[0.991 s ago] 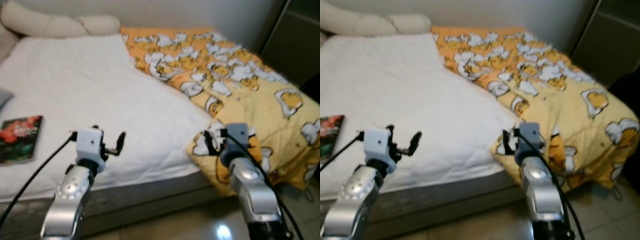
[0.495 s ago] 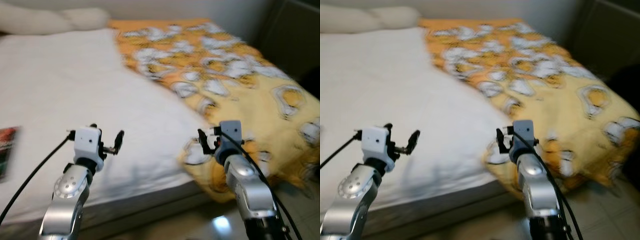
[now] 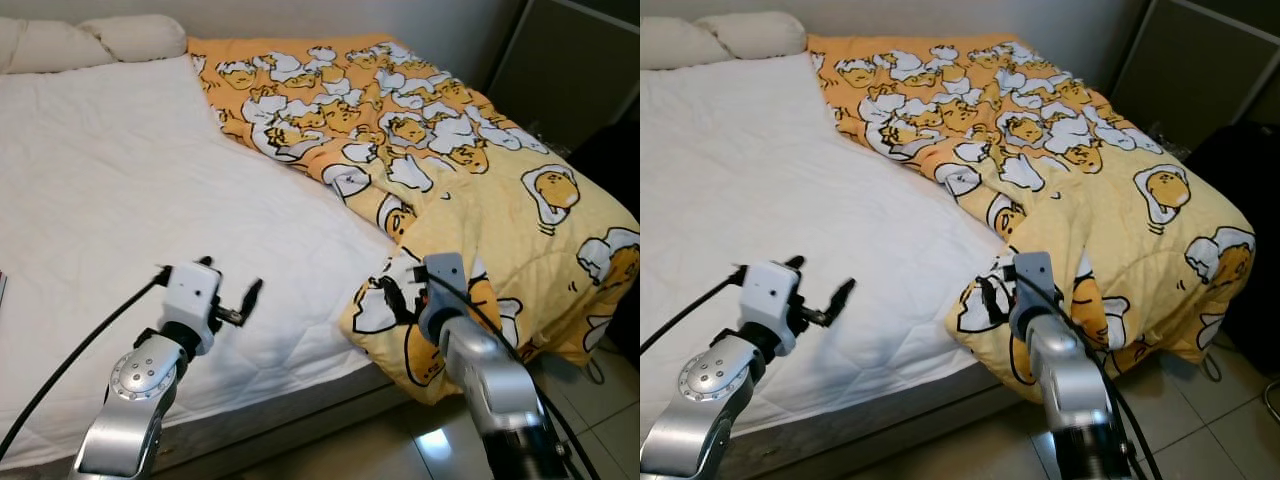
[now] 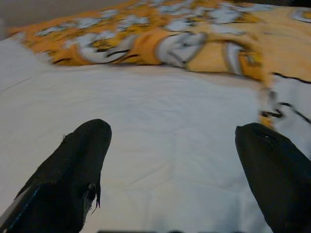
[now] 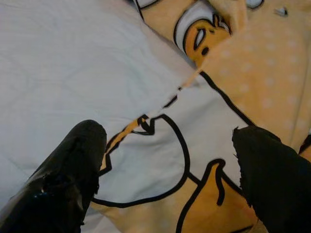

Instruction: Clean up the room

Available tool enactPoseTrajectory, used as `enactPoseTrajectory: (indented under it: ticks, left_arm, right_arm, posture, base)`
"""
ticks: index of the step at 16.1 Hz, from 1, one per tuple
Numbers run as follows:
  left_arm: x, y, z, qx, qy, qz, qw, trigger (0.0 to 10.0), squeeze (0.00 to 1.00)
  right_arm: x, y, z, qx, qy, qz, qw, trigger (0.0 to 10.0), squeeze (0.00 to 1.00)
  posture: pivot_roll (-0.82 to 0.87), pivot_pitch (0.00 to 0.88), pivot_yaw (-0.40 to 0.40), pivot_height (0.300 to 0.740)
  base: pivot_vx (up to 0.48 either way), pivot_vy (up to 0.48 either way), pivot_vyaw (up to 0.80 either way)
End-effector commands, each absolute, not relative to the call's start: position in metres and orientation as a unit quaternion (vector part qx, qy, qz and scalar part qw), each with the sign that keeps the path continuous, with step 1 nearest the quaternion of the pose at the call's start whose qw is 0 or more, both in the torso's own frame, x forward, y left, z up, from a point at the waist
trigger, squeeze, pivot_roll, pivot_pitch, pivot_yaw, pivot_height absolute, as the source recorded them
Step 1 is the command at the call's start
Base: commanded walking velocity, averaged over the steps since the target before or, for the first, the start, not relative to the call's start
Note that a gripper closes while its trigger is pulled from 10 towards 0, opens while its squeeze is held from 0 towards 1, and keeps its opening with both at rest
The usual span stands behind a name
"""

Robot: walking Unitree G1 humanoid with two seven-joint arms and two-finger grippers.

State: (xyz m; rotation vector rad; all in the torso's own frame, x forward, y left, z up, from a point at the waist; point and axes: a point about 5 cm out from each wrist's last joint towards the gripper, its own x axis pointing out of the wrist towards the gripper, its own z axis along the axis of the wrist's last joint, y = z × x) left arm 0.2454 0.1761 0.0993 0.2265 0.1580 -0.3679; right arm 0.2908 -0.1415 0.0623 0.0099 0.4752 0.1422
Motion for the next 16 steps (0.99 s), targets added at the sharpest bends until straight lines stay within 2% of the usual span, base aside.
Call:
enactPoseTrajectory:
  ticks: [1,4,5,6,11,13,16]
  left_arm:
    - [0.245,0.171,0.103,0.119,0.079,-0.217,0.966,10.0,0.50]
    - [0.243,0.171,0.103,0.144,0.100,-0.276,0.945,10.0,0.50]
    - [0.242,0.171,0.103,0.150,0.106,-0.290,0.939,10.0,0.50]
    - [0.240,0.172,0.104,0.155,0.110,-0.303,0.934,10.0,0.50]
    - [0.219,0.174,0.114,0.172,0.126,-0.333,0.919,10.0,0.50]
    - [0.198,0.176,0.116,0.170,0.145,-0.344,0.912,10.0,0.51]
    - [0.181,0.178,0.128,0.175,0.149,-0.342,0.911,10.0,0.51]
  right_arm:
    - [0.298,-0.146,0.058,0.020,0.253,0.059,0.965,10.0,1.00]
    - [0.316,-0.143,0.043,0.014,0.292,0.067,0.954,10.0,1.00]
    - [0.322,-0.141,0.040,0.018,0.302,0.071,0.950,10.0,0.61]
    - [0.328,-0.138,0.039,0.026,0.311,0.079,0.947,10.0,0.00]
    - [0.341,-0.124,0.042,0.020,0.331,0.092,0.939,10.0,0.00]
    - [0.341,-0.120,0.040,0.016,0.344,0.082,0.935,10.0,0.00]
    - [0.340,-0.113,0.039,0.017,0.344,0.088,0.935,10.0,0.00]
  posture:
    - [-0.01,0.000,-0.059,0.740]
    - [-0.01,0.000,-0.042,0.740]
    - [-0.01,0.000,-0.039,0.740]
    - [0.00,0.000,-0.039,0.740]
    - [0.07,0.000,-0.064,0.740]
    - [0.09,0.066,-0.078,0.740]
    - [0.12,0.138,-0.101,0.740]
  base:
    - [0.000,0.000,0.00]
    - [0.000,0.000,0.00]
    - [0.000,0.000,0.00]
    - [0.000,0.000,0.00]
    - [0.000,0.000,0.00]
    - [0.000,0.000,0.00]
    - [0.000,0.000,0.00]
